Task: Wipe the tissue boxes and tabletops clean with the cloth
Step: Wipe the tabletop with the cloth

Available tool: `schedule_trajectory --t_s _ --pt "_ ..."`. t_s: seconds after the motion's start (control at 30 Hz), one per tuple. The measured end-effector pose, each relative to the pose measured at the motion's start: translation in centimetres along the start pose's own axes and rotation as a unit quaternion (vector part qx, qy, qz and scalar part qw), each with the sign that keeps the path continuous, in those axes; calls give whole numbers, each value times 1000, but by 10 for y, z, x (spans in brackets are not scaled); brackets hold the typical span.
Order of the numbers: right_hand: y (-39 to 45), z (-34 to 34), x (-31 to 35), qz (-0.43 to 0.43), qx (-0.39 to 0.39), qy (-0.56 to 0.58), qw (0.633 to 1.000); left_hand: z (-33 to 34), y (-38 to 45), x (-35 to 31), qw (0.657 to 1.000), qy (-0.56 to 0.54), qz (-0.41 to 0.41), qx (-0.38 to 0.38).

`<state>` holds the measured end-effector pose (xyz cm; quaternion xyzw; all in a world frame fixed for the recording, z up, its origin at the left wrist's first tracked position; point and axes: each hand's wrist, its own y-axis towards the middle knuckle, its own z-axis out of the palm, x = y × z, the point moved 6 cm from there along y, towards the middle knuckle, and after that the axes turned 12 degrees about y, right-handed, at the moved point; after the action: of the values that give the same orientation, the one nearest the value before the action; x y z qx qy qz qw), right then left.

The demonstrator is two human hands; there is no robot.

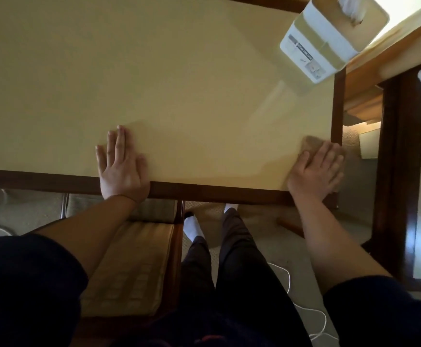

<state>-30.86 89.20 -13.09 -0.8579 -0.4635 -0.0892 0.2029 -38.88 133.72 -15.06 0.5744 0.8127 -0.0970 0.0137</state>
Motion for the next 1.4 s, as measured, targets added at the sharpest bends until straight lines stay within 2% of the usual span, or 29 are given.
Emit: schedule_trajectory --t_s 0.07,0.1,0.17,0.23,0.3,0.37,0.43,0.47,0.53,0.6,0.67,0.8,0.9,0.97,1.07,1.13,1.27,1.33,1.4 --pt "-22 15 18 37 -14 16 999 -1 0 0 1000 2 0 -2" --pt "-35 26 34 30 -9 19 999 0 0 0 1000 1 0 -2" --pt "-67 55 76 -38 27 21 999 1 0 0 1000 -3 1 1" --pt "-106 87 123 -153 82 7 985 2 0 1 1000 0 1 1" --pt "-148 112 157 -282 142 -18 949 2 0 3 1000 -2 5 2" --pt "-177 124 162 -387 200 -54 899 1 1 2 1000 -6 9 -1" --pt "-176 120 145 -457 242 -82 852 0 1 2 1000 -5 10 -3" --pt "-166 112 132 -465 247 -87 846 0 0 2 1000 -4 10 -6" --pt "-126 90 98 -411 209 -82 884 0 0 1 1000 -2 14 -9" --pt "-76 60 55 -293 151 -72 941 0 0 1 1000 -6 16 -9" --pt "-45 32 14 -198 98 -63 973 0 -1 2 1000 -4 15 -11" --pt "-37 13 -24 -30 18 -17 999 0 -1 2 1000 -5 13 -11" --pt "-67 35 0 103 -15 36 994 0 -1 1 1000 4 11 -8" --pt "-100 60 40 65 6 42 997 0 -1 2 1000 6 12 -7" --pt "-146 98 98 -97 63 19 993 1 -1 2 1000 2 13 -5" --pt "-165 112 117 -162 104 9 981 1 -1 2 1000 9 13 4" --pt "-164 98 122 -218 159 -16 963 -2 2 2 999 12 -1 34" --pt "-146 75 121 -243 147 -2 959 -9 4 -2 998 -19 -39 48" --pt "-122 56 120 -267 127 -12 955 -20 8 -18 995 -3 -73 68"
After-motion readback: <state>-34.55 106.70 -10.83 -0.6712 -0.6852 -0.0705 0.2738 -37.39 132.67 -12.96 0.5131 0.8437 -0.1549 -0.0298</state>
